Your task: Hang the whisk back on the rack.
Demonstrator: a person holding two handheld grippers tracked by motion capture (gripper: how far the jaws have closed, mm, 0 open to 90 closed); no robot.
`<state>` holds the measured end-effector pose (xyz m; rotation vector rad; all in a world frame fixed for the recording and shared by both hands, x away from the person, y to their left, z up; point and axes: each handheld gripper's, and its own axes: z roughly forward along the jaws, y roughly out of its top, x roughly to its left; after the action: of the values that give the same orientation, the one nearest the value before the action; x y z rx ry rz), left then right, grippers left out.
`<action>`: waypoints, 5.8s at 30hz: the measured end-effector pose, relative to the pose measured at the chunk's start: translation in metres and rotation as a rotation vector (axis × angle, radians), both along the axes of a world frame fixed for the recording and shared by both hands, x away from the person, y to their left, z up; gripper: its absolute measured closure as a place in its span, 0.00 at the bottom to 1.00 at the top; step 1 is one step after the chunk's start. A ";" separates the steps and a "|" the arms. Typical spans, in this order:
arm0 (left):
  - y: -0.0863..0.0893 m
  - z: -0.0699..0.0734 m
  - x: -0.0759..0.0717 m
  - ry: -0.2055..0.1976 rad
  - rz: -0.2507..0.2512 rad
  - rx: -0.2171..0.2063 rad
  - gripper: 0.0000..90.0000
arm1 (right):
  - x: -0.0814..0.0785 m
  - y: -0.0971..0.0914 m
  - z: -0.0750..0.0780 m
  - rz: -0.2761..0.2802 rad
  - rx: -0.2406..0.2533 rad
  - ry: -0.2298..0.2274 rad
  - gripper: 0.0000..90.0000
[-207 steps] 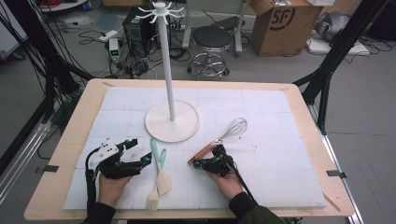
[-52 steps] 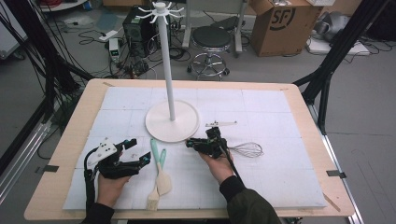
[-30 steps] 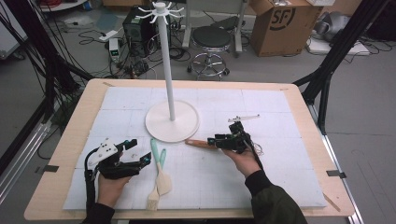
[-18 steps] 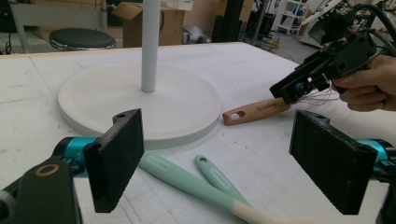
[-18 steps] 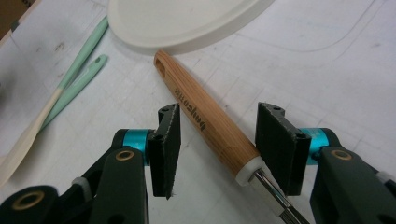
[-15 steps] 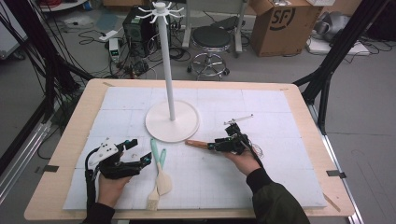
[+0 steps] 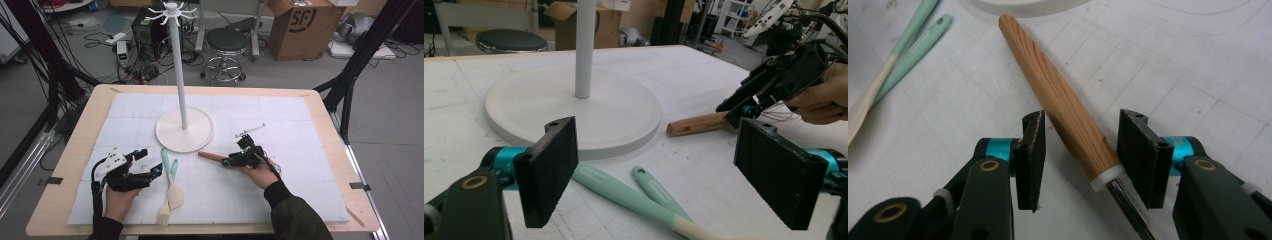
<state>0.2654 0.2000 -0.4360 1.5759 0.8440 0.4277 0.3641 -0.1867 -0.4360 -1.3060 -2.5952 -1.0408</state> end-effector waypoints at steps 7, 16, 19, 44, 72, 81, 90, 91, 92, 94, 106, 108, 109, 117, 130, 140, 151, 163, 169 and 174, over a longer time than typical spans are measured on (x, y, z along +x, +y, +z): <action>0.000 0.000 0.000 0.002 -0.003 -0.007 0.21 | -0.001 0.008 0.005 0.049 -0.085 0.000 0.63; 0.001 0.000 0.001 0.004 0.001 -0.009 0.21 | 0.001 0.018 0.011 0.100 -0.182 0.009 0.66; 0.001 0.000 0.001 0.006 -0.001 -0.009 0.21 | 0.000 0.024 0.013 0.145 -0.250 0.002 0.78; 0.002 0.000 0.001 0.004 0.003 -0.011 0.21 | -0.004 0.023 0.041 0.189 -0.203 -0.100 0.82; 0.002 0.000 0.000 0.003 0.009 -0.015 0.21 | -0.005 0.002 0.070 0.146 0.295 -0.236 0.82; 0.002 0.000 0.000 0.004 0.008 -0.017 0.21 | 0.001 0.006 0.084 0.131 0.430 -0.245 0.82; 0.003 0.000 0.000 0.004 0.008 -0.023 0.21 | 0.007 0.020 0.101 0.144 0.523 -0.288 0.82; 0.004 0.000 0.000 0.004 0.006 -0.026 0.21 | 0.008 0.021 0.102 0.149 0.527 -0.292 0.82; 0.004 0.000 0.000 0.004 0.005 -0.029 0.21 | 0.008 0.022 0.104 0.148 0.530 -0.296 0.82; 0.004 0.000 0.000 0.003 0.004 -0.031 0.21 | 0.008 0.025 0.108 0.148 0.533 -0.305 0.82; 0.005 0.000 0.001 0.004 0.006 -0.039 0.21 | 0.011 0.037 0.135 0.157 0.587 -0.388 0.82; 0.005 0.000 0.002 0.004 0.006 -0.041 0.21 | 0.012 0.039 0.140 0.159 0.598 -0.399 0.82; 0.005 0.000 0.002 0.004 0.008 -0.042 0.21 | 0.012 0.039 0.142 0.160 0.603 -0.404 0.82; 0.002 0.001 0.003 0.002 -0.001 -0.043 0.21 | 0.008 0.051 0.158 0.178 0.642 -0.430 0.82; 0.003 0.000 0.004 0.004 0.002 -0.055 0.21 | 0.014 0.059 0.174 0.178 0.714 -0.451 0.82; 0.007 0.000 0.003 0.004 0.008 -0.058 0.21 | 0.019 0.079 0.188 0.199 0.739 -0.462 0.82; 0.008 0.000 0.003 0.002 0.007 -0.065 0.21 | 0.025 0.099 0.209 0.221 0.767 -0.468 0.82; 0.011 0.000 0.002 0.006 0.013 -0.084 0.21 | 0.039 0.108 0.221 0.199 0.792 -0.463 0.82; 0.013 0.001 0.001 0.001 0.009 -0.081 0.21 | 0.045 0.109 0.218 0.182 0.793 -0.447 0.82; 0.012 0.001 0.001 0.001 0.008 -0.081 0.21 | 0.049 0.107 0.215 0.161 0.798 -0.443 0.82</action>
<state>0.2660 0.2124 -0.4352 1.4988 0.8588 0.3937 0.4134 -0.0793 -0.2208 -0.7082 -2.0321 -2.1931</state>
